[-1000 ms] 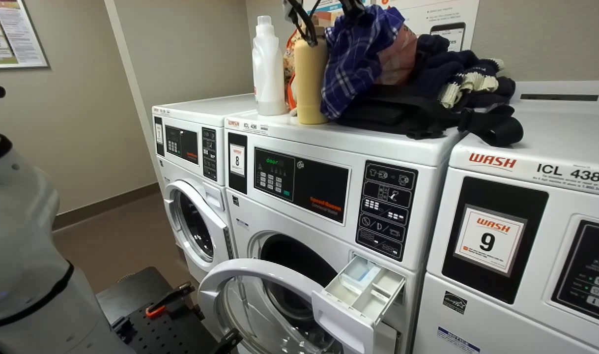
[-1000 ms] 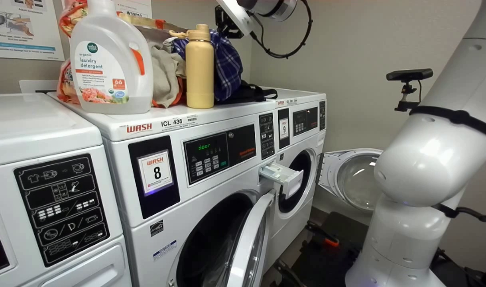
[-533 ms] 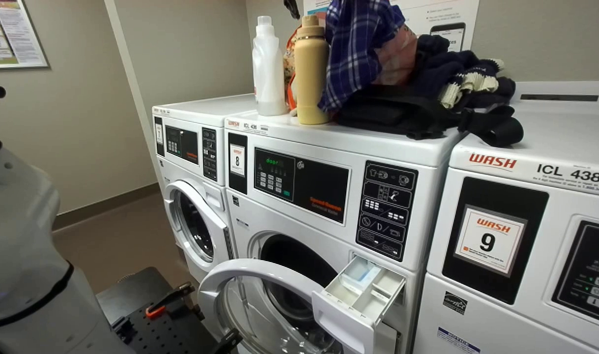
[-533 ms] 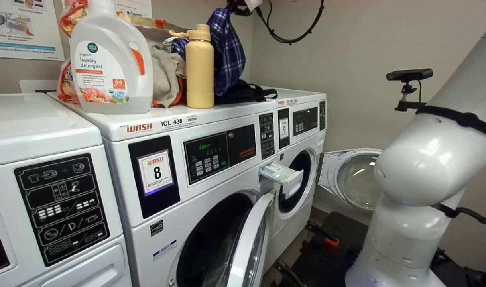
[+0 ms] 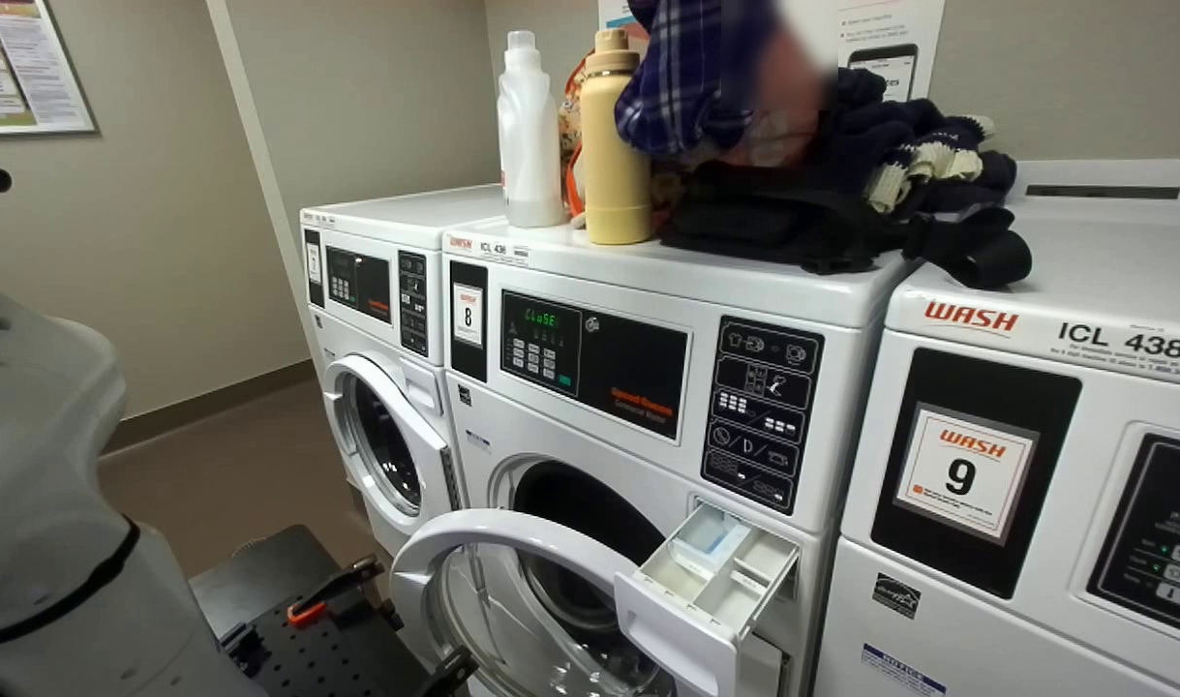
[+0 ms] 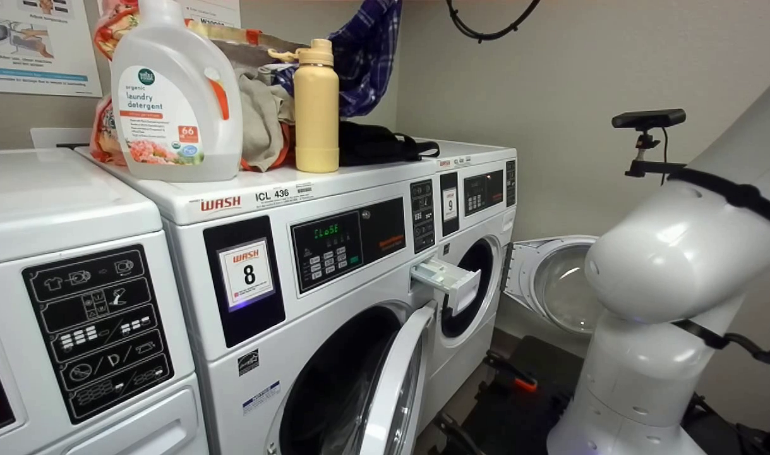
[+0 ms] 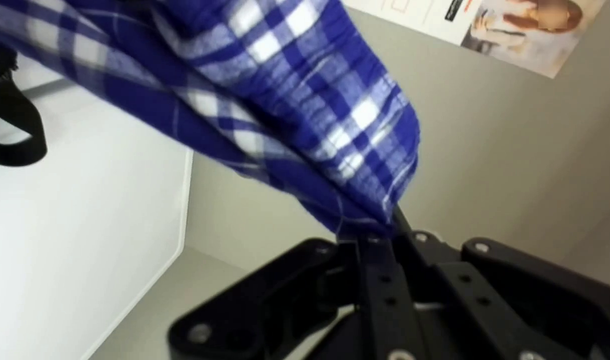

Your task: Remove the trousers from the bag, move the bottle to the machine on the left, and then close the washing machine

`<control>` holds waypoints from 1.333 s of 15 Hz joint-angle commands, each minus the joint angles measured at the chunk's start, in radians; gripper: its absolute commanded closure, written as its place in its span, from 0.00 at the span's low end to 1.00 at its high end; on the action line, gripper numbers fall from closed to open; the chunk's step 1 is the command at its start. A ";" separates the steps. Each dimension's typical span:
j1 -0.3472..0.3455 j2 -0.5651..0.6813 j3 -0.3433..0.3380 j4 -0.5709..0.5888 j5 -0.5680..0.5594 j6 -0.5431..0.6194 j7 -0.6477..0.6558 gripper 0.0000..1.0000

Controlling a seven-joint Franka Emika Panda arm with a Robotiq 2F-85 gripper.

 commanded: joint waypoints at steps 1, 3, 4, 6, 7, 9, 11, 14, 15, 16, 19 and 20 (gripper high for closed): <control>-0.116 -0.047 0.039 -0.013 -0.044 0.052 0.101 0.99; -0.158 -0.078 0.041 -0.023 -0.049 0.075 0.119 0.99; -0.188 -0.091 0.051 -0.025 -0.053 0.084 0.136 0.99; -0.219 -0.122 0.044 -0.027 -0.040 0.091 0.140 0.99; -0.242 -0.137 0.045 -0.029 -0.040 0.095 0.144 0.99; -0.298 -0.162 0.056 -0.028 -0.046 0.091 0.166 0.99; -0.345 -0.186 0.052 -0.040 -0.052 0.087 0.179 0.99; -0.471 -0.215 0.087 -0.062 -0.065 0.080 0.227 0.99; -0.527 -0.221 0.106 -0.069 -0.075 0.077 0.249 0.99; -0.585 -0.228 0.127 -0.075 -0.084 0.077 0.272 0.99; -0.749 -0.249 0.190 -0.090 -0.109 0.081 0.345 0.99; -0.800 -0.257 0.211 -0.094 -0.116 0.082 0.368 0.99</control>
